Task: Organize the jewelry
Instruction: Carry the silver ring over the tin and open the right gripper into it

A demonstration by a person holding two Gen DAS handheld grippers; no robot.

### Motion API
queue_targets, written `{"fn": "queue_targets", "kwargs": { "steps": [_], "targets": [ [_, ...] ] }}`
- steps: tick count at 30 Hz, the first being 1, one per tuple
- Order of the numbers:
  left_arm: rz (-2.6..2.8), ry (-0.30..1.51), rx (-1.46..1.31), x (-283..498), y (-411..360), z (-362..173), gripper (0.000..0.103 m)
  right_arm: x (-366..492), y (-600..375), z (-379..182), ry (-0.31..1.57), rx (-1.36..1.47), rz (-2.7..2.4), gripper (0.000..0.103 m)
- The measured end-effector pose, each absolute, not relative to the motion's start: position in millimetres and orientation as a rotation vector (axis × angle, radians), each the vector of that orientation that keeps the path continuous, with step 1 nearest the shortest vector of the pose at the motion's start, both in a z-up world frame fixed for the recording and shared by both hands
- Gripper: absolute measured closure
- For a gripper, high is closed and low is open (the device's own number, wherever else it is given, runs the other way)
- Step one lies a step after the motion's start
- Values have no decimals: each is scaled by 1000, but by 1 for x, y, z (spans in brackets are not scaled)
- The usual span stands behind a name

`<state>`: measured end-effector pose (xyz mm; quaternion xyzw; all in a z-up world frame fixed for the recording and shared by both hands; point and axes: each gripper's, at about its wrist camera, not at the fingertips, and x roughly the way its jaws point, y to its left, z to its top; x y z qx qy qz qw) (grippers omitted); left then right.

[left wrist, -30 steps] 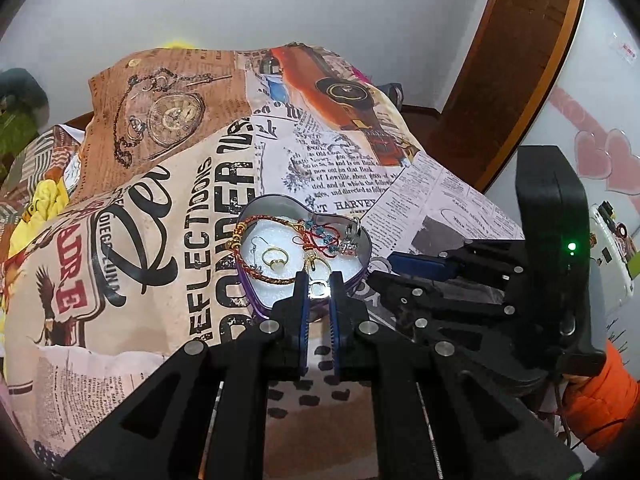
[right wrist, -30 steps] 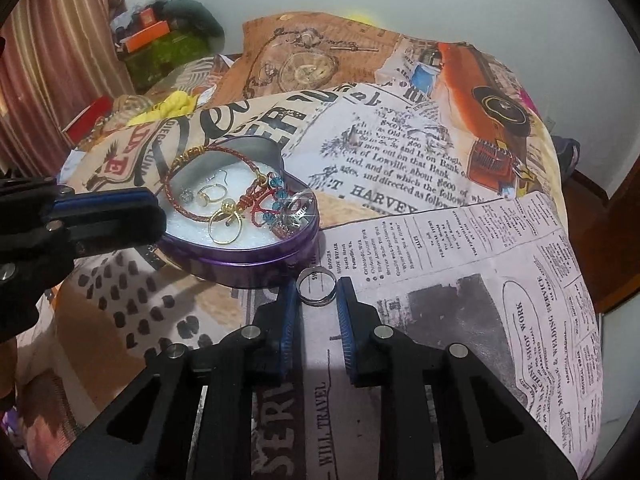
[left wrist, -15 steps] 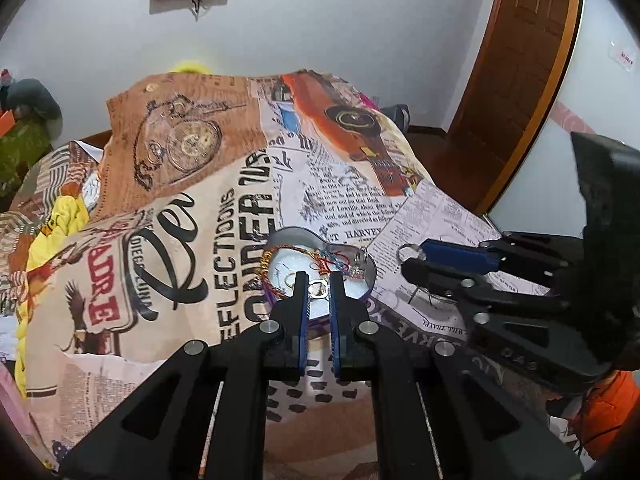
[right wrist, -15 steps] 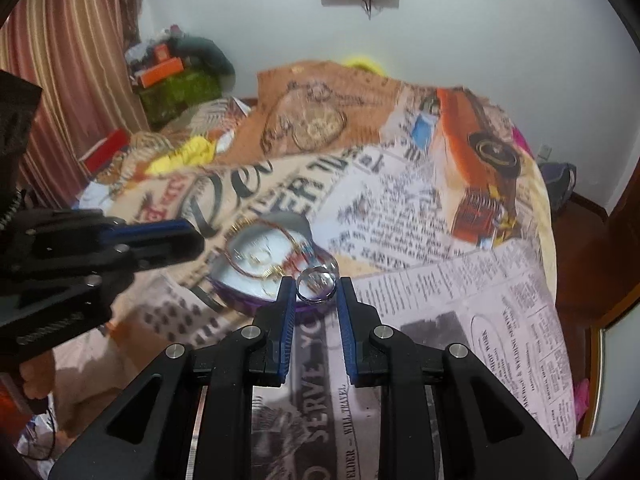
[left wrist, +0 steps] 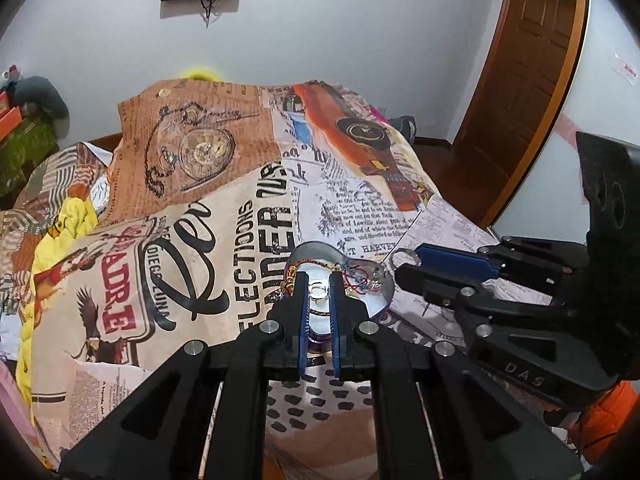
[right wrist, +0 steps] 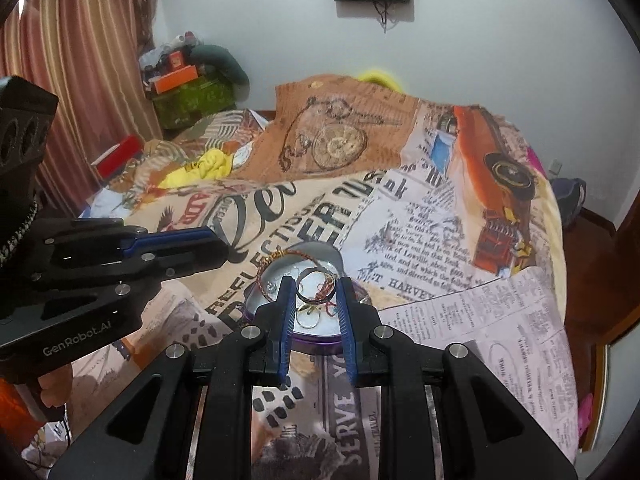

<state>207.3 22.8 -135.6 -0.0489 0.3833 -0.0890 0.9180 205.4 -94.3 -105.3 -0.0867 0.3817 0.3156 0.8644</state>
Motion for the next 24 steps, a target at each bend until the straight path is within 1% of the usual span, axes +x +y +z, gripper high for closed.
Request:
{"fn": "queue_targets", "kwargs": {
  "steps": [4,11,24],
  "targets": [
    [-198,826,-123,214,25,-150,96,215,-89,-123,852,-187,663,84],
    [-224,872,-132,223,20,-170,96,220,-86,-139,897,-194,660,84],
    [-229,893,-153,229,25,-173,95,226,-83,-148,936,-211,663,84]
  ]
}}
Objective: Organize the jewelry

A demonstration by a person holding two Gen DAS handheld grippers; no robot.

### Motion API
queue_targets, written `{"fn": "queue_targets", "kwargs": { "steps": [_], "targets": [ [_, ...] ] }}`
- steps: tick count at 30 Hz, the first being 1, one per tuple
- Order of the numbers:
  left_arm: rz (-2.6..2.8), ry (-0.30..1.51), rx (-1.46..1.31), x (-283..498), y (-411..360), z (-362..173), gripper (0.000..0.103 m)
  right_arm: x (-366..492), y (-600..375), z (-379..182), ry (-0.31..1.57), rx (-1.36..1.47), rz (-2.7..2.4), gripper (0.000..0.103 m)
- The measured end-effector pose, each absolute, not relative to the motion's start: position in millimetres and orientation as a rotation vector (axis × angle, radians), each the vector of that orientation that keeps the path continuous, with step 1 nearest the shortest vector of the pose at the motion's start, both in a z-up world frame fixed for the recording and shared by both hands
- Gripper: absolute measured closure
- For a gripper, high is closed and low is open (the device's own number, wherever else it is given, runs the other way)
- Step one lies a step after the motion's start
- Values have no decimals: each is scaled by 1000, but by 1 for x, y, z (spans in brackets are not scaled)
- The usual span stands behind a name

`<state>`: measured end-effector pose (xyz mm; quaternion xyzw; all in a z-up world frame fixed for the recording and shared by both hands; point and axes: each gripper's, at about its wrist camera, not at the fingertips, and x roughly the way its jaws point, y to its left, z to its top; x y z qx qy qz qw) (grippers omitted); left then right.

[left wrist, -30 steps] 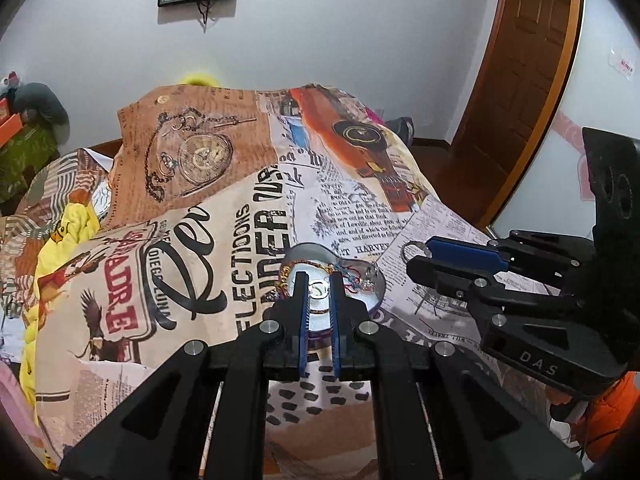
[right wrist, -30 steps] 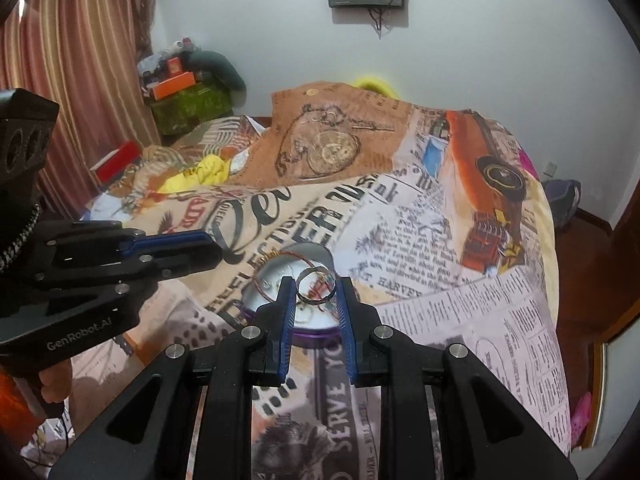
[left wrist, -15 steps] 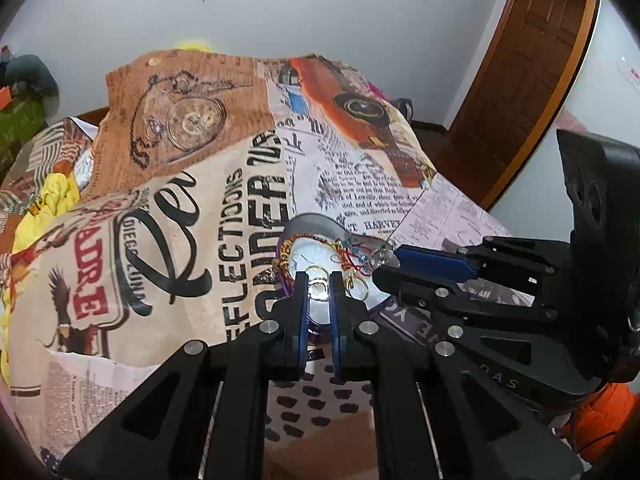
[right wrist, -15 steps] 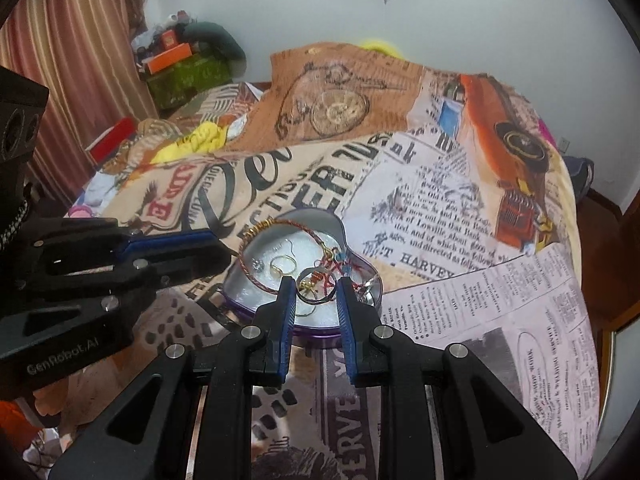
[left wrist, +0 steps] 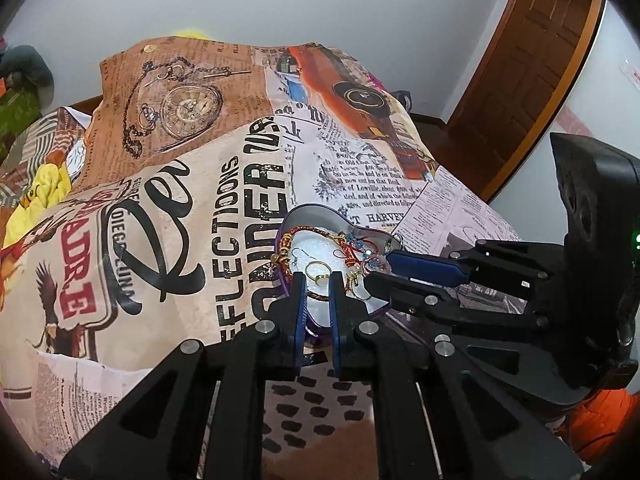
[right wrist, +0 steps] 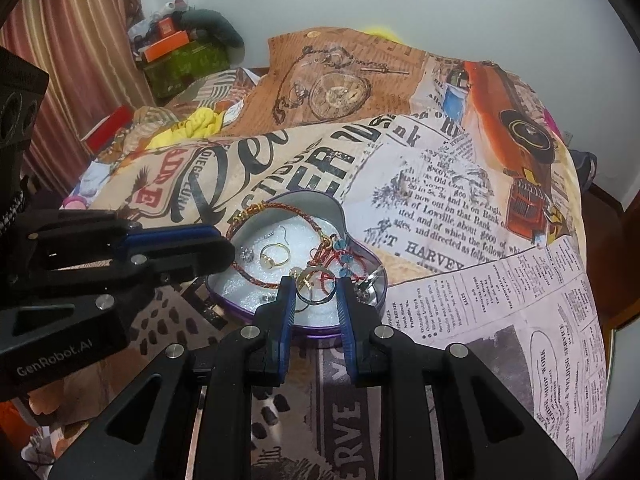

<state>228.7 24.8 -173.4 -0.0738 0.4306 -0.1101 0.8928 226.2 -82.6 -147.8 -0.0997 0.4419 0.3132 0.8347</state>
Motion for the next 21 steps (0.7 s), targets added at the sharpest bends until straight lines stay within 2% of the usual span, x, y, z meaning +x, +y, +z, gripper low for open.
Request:
{"fn": "queue_targets", "kwargs": {
  "steps": [13,21],
  "targets": [
    [-175,801,-127,207,34,-132,95,215,-86,-119,894,-192,664,83],
    [-141,654,-97,171,30,-74,95,185,-101,-57,739,-159,638,83]
  ]
}}
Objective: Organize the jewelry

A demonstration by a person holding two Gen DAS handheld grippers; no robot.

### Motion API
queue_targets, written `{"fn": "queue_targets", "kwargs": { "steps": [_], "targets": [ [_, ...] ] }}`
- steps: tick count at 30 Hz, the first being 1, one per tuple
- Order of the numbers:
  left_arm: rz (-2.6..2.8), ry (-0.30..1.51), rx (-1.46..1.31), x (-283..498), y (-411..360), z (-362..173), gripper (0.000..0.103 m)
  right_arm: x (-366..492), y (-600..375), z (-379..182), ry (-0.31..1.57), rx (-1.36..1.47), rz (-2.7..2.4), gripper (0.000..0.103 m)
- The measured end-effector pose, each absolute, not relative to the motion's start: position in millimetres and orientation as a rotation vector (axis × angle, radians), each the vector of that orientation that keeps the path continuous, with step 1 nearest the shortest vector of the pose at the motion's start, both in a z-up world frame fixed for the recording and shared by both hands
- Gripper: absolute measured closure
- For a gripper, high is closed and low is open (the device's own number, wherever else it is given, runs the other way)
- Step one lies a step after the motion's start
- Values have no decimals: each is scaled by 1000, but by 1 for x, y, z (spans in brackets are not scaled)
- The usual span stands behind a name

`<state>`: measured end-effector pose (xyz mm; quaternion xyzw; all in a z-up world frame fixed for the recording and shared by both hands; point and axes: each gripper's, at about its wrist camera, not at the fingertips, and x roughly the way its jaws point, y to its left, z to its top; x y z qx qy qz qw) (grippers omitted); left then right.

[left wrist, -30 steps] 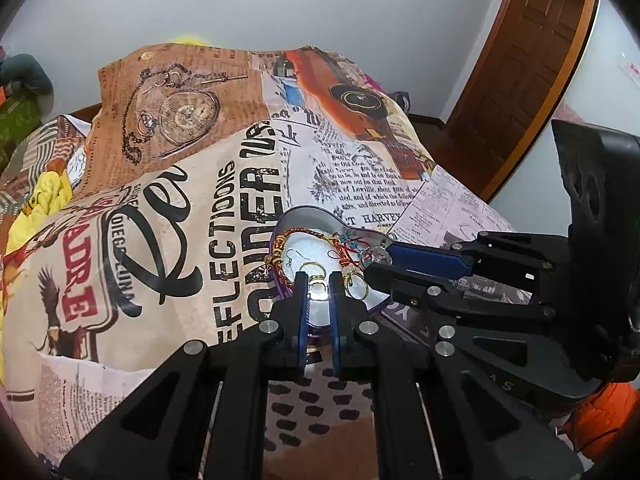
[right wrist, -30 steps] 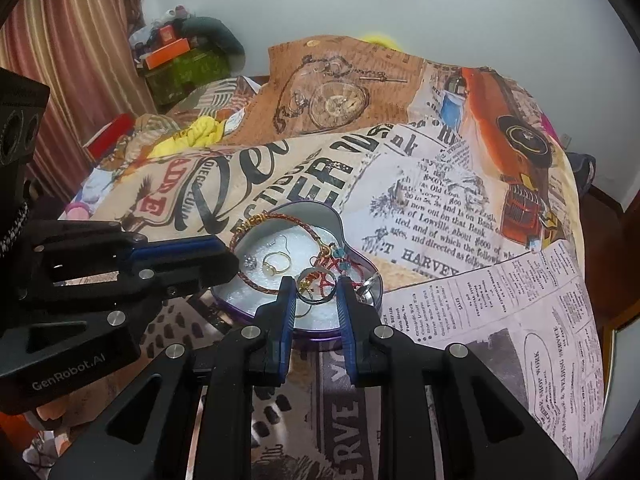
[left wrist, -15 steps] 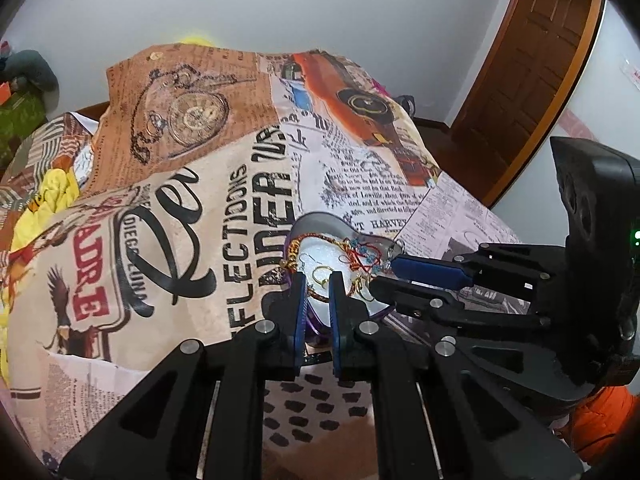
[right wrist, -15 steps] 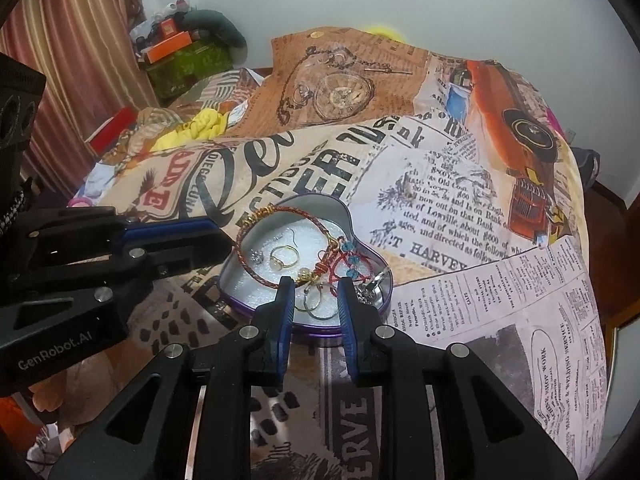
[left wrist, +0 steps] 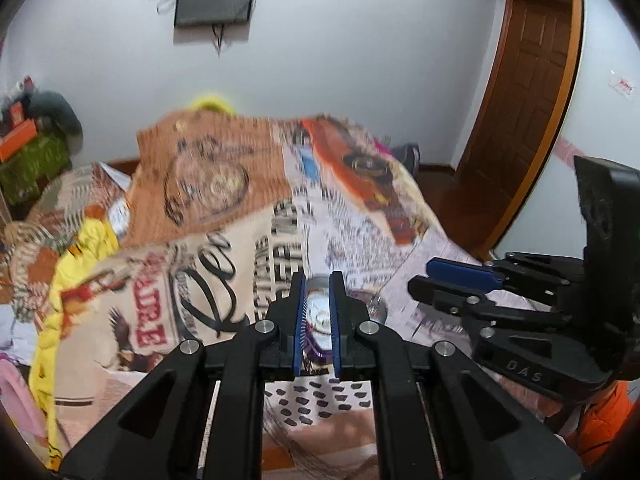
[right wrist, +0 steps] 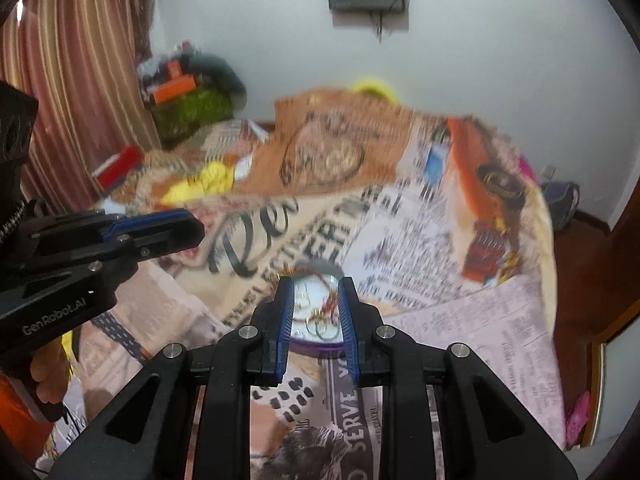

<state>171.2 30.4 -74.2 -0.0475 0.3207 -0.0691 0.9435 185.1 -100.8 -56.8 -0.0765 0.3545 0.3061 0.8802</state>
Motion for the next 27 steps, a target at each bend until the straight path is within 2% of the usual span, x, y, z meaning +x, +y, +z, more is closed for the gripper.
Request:
{"fn": "queue_targets", "kwargs": {
  "steps": [5,8,9,11,12,13,15,17,19,23,26,27],
  "targets": [
    [-111,501,-60,132,23,-30,95,152,-116,-6,585,-113,614,83],
    [-86,401,-35,105,18,-6,89,124,-127,24,473,-75,596,83],
    [-76,361,-25,94,16,2,85,114,-130,33,432,-62,591,83],
    [-57,301,-9,78,13,12,70,95,-137,49,357,-40,574,83],
    [-38,265,-1,67,11,18,53,86,-140,56,319,-29,559,83],
    [-23,237,0,60,10,20,40,78,-143,61,288,-21,546,83],
    [-2,183,-4,45,10,25,34,63,-148,69,237,-2,518,79],
    [8,162,-9,36,10,28,28,52,-151,73,197,22,496,57],
    [26,150,-20,30,11,30,13,43,-152,74,162,37,466,42],
    [45,133,-27,23,11,29,7,33,-146,71,124,22,406,14],
    [43,140,-39,21,13,27,6,30,-144,70,104,20,371,2],
    [43,142,-42,20,13,27,6,30,-143,70,102,20,368,2]
  ]
}}
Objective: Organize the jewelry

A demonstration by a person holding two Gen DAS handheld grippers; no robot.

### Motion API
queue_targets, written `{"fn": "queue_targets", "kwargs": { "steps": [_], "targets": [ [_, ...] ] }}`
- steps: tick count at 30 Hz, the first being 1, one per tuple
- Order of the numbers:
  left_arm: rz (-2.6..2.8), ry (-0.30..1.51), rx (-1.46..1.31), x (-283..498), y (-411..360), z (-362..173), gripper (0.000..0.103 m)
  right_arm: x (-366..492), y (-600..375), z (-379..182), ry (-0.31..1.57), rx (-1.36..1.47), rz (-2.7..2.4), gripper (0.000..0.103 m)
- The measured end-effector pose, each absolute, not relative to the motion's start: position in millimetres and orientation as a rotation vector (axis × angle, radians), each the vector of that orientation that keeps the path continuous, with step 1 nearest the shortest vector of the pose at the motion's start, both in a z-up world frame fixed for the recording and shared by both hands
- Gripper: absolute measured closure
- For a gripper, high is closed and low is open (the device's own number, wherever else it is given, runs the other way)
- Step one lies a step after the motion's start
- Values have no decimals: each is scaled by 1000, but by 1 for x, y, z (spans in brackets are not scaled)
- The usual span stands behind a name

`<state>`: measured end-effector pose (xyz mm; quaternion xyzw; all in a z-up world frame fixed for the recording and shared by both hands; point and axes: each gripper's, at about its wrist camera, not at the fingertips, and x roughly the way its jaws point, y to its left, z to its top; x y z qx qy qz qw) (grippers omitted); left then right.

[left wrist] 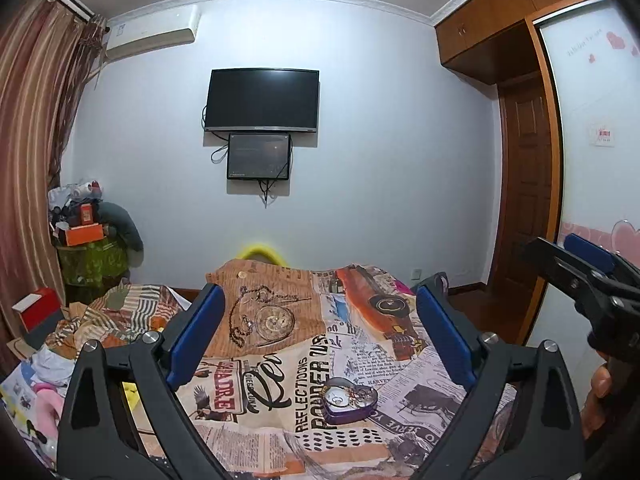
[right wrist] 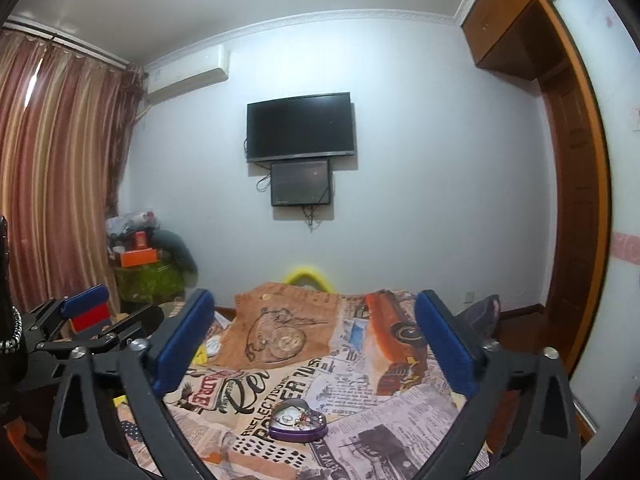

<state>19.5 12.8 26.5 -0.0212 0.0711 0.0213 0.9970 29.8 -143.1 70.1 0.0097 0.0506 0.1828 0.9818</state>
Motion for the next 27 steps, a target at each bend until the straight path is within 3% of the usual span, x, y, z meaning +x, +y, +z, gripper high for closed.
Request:
{"fn": "queue_targets", "kwargs": {
  "steps": [27],
  "targets": [
    [47,174,-44,17,8,22,6,17,-158,61,140,4,379,1]
  ]
}}
